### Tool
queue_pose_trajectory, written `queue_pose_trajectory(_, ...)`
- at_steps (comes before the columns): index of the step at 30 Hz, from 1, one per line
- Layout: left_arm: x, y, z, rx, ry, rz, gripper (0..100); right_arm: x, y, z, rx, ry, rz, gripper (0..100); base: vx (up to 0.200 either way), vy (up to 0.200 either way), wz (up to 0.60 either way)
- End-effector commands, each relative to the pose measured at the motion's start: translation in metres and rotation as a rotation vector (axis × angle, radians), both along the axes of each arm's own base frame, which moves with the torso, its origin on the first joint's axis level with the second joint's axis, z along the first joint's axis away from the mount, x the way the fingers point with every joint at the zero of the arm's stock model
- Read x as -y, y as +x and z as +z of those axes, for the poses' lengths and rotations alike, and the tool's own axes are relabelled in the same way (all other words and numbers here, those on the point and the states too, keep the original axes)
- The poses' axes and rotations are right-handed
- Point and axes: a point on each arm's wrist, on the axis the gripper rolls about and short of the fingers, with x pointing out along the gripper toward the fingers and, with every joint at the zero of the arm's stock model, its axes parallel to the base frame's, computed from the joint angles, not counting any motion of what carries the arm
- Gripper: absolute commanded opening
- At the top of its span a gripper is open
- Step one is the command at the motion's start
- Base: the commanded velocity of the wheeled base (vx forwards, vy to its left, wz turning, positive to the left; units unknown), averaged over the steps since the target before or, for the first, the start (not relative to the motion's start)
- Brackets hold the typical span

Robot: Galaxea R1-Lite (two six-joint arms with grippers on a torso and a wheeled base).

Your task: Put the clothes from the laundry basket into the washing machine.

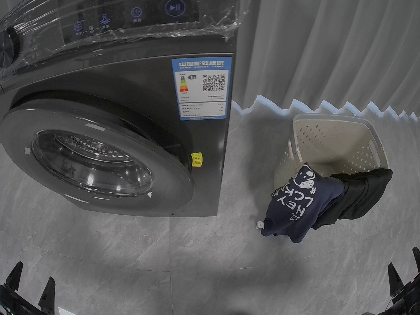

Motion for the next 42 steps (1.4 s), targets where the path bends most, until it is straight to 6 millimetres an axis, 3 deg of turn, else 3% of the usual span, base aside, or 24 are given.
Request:
queue_pose_trajectory(1,0.0000,0.0002,-0.0048,-0.003,-0.001,-0.001,100,0.0000,0.0000,-0.0048,0.000,0.000,0.000,100,0.000,0.200,0.00)
queue_pose_trajectory(25,0.0000,0.0002,-0.0048,-0.003,-0.001,0.001,100,0.0000,0.0000,-0.0048,0.000,0.000,0.000,100,0.000,0.200,0.00)
queue_pose_trajectory(34,0.0000,0.0002,-0.0048,-0.003,0.001,0.001,100,0.0000,0.0000,-0.0048,0.000,0.000,0.000,100,0.000,0.000,0.00)
queue_pose_trajectory(42,0.0000,0.0002,-0.0048,-0.003,0.001,0.001,100,0.0000,0.0000,-0.0048,0.000,0.000,0.000,100,0.200,0.000,0.00)
